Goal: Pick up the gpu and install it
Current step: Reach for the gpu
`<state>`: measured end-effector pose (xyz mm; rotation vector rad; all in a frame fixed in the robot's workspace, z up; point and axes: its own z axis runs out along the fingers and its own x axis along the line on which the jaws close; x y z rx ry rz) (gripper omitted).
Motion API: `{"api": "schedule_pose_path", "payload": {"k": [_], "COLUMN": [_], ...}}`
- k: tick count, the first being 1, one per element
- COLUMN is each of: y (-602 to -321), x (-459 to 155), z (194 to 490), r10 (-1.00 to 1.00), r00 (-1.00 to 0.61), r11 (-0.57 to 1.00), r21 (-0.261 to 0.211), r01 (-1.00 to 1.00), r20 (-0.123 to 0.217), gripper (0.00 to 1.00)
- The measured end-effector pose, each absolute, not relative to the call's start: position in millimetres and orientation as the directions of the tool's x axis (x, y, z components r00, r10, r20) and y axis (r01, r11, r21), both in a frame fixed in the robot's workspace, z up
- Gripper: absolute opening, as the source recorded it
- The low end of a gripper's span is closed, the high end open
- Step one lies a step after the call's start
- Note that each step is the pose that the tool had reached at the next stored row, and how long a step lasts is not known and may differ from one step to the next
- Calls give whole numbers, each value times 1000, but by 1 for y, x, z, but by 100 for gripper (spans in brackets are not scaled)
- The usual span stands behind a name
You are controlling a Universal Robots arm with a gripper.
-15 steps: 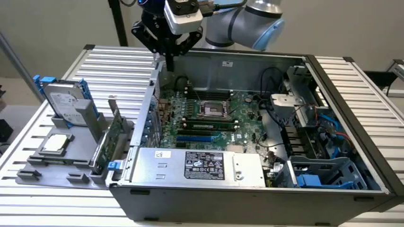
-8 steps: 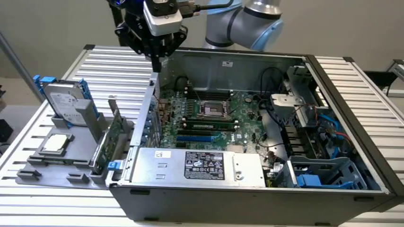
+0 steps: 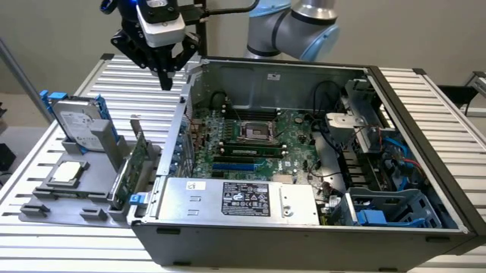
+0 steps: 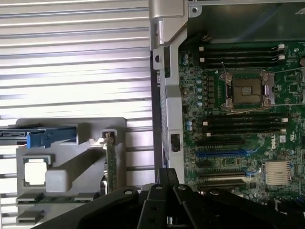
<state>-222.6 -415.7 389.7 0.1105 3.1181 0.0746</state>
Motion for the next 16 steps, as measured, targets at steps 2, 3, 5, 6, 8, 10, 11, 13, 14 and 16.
{"api": "schedule_pose_path", "payload": {"k": [2,3,5,6,8,10,11,13,14,16], "y": [-419,-420,-424,-425,-429,-433,-435,-439,-441,-445], "x": [-230,-234,-239,-243,-249,-254,-256,-261,-262,-266], "z": [389,389,389,388,388,387,387,387,386,386], "r10": [71,71,71,71,71,71,71,71,71,71], "r00": [-997,-997,-997,-997,-997,-997,-997,-997,-997,-997], "r11": [996,996,996,996,996,996,996,996,996,996], "r21": [48,48,48,48,48,47,47,47,46,46], "r01": [70,70,70,70,70,70,70,70,70,70], "r20": [-19,-19,-19,-19,-19,-19,-19,-19,-19,-19], "gripper": [11,11,11,11,11,11,11,11,11,11]}}
